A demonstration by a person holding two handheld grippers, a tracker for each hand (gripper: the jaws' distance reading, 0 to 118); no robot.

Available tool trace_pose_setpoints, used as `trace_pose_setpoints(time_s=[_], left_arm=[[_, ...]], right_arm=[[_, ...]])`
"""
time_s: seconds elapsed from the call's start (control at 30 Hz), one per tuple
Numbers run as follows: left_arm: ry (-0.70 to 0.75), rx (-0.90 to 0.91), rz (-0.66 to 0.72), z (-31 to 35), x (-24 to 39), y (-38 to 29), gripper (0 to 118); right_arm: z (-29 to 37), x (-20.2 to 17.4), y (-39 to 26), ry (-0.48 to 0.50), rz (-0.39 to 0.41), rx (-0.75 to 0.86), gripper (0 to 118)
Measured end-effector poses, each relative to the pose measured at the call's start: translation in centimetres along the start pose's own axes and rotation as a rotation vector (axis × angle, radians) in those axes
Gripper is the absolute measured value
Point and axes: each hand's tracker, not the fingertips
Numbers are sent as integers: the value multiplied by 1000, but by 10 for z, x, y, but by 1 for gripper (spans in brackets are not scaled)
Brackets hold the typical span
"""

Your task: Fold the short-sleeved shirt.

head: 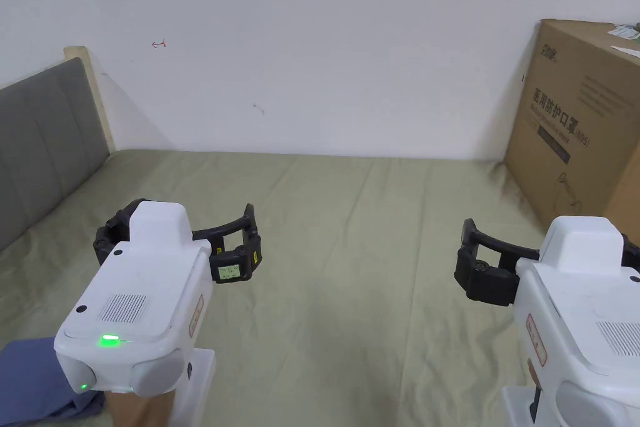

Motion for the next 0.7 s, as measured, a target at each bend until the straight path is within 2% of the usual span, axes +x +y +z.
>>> trace_pose_setpoints(time_s=[0.7], left_arm=[[-7, -4, 21, -1, -2, 0, 118]], right_arm=[[0, 0, 1, -7, 12, 6, 117]])
